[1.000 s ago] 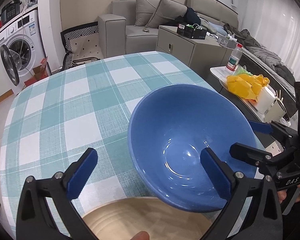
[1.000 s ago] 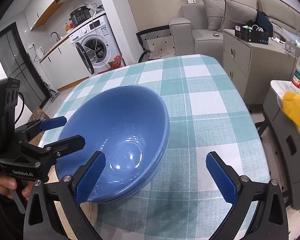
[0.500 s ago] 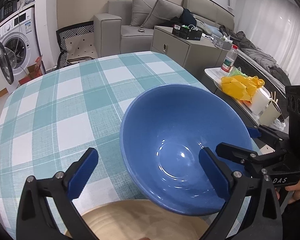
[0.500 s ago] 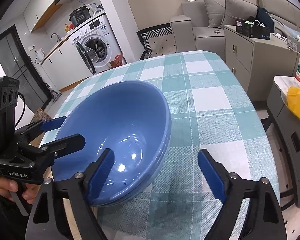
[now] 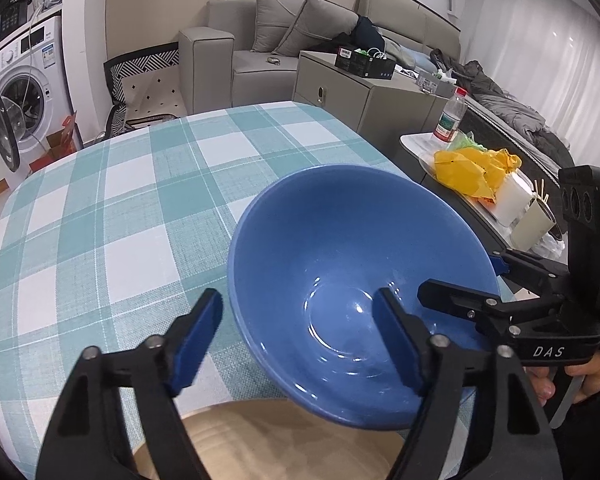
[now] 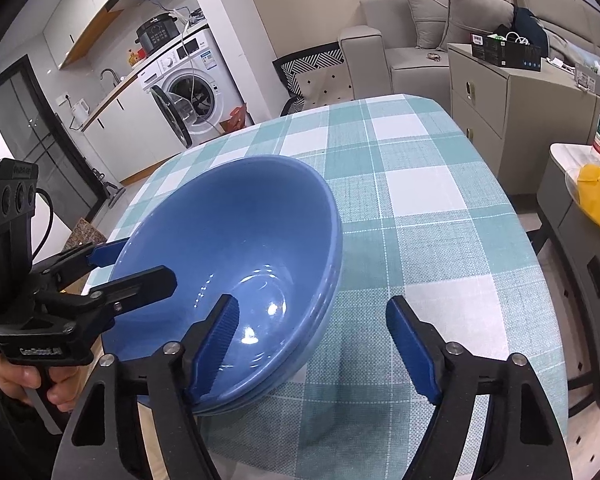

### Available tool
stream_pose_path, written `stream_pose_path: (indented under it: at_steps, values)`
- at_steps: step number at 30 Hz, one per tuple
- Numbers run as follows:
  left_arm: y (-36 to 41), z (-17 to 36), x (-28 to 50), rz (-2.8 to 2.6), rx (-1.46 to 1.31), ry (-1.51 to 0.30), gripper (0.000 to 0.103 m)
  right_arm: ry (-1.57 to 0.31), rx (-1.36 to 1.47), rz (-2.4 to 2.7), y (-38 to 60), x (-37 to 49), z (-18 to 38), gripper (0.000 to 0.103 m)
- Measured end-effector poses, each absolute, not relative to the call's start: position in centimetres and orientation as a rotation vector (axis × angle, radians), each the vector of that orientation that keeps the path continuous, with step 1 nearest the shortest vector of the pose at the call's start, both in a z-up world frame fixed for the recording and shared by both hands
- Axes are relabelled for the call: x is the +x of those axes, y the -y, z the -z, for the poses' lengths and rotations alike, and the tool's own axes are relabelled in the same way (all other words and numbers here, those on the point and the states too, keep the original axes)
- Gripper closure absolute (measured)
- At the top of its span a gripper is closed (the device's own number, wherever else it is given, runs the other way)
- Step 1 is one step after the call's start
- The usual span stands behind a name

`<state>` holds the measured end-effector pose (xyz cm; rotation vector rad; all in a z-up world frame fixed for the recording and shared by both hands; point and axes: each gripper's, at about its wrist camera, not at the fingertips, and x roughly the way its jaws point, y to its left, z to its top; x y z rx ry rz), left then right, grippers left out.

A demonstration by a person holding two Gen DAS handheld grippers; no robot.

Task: Organize plates and bowls
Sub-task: 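Move both tools to the rim of the three nested blue bowls, then close the left tool on the bowl rim while the right tool closes too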

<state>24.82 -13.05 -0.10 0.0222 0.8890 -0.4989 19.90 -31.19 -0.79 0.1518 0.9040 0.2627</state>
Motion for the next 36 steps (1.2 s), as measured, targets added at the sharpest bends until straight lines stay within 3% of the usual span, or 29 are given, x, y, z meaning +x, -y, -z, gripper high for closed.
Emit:
stream_pose_path:
  at_steps: [15,24,36]
  values:
    - [12.6,0.7,24.8,0.475,0.027,-0.916,0.062,-0.895,0.133,-0.268,30.0,19.7,0.6,0.049]
    - [12.8,0.9,24.5,0.453,0.035,-0.915,0.065,-0.886,0.124,-0.224,29.6,19.8,0.5,0.056]
    - [13.2,0.5,24.3,0.437,0.041,-0.907,0.065,-0.897,0.115,-0.197,29.6,19.8,0.4,0.057]
